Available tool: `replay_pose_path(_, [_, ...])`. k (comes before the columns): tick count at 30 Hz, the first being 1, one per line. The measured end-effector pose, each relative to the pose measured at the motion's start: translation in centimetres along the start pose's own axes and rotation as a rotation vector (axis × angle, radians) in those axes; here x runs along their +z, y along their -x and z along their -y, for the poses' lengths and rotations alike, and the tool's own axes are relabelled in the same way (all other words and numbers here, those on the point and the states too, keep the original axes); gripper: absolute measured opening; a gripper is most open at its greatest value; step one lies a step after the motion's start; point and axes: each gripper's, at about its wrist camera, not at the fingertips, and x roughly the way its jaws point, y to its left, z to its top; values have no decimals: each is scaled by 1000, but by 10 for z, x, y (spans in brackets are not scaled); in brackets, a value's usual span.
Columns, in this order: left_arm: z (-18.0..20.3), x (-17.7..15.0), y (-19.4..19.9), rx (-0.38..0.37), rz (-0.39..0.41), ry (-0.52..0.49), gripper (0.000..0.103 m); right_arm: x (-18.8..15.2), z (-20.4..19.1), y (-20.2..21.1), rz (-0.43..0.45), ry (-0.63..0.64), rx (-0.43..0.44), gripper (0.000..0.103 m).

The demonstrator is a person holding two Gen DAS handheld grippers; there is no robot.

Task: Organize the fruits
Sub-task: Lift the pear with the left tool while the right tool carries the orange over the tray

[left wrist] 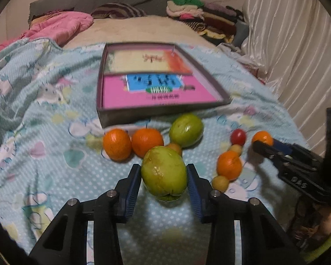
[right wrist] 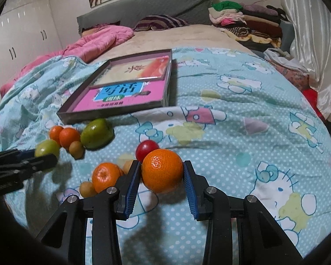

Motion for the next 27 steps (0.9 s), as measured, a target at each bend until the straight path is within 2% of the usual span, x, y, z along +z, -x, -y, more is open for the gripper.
replay_pose_path(3, [-6, 14, 8, -10, 14, 12, 42, 9, 0, 1, 13, 1, 7, 40])
replay_pose_path(8, [-14, 44, 9, 20, 46, 16, 42, 32, -6, 1, 53, 31, 13, 40])
replay_pose_path(16, [-25, 88, -20, 33, 29, 20, 42, 69, -17, -7, 99, 70, 32, 40])
replay_pose_path(22, [-32, 104, -40, 45, 17, 18, 42, 86, -21, -23, 90, 84, 35, 40])
replay_pose_path(27, [-37, 105, -52, 44, 8, 11, 42, 99, -25, -37, 79, 100, 38, 40])
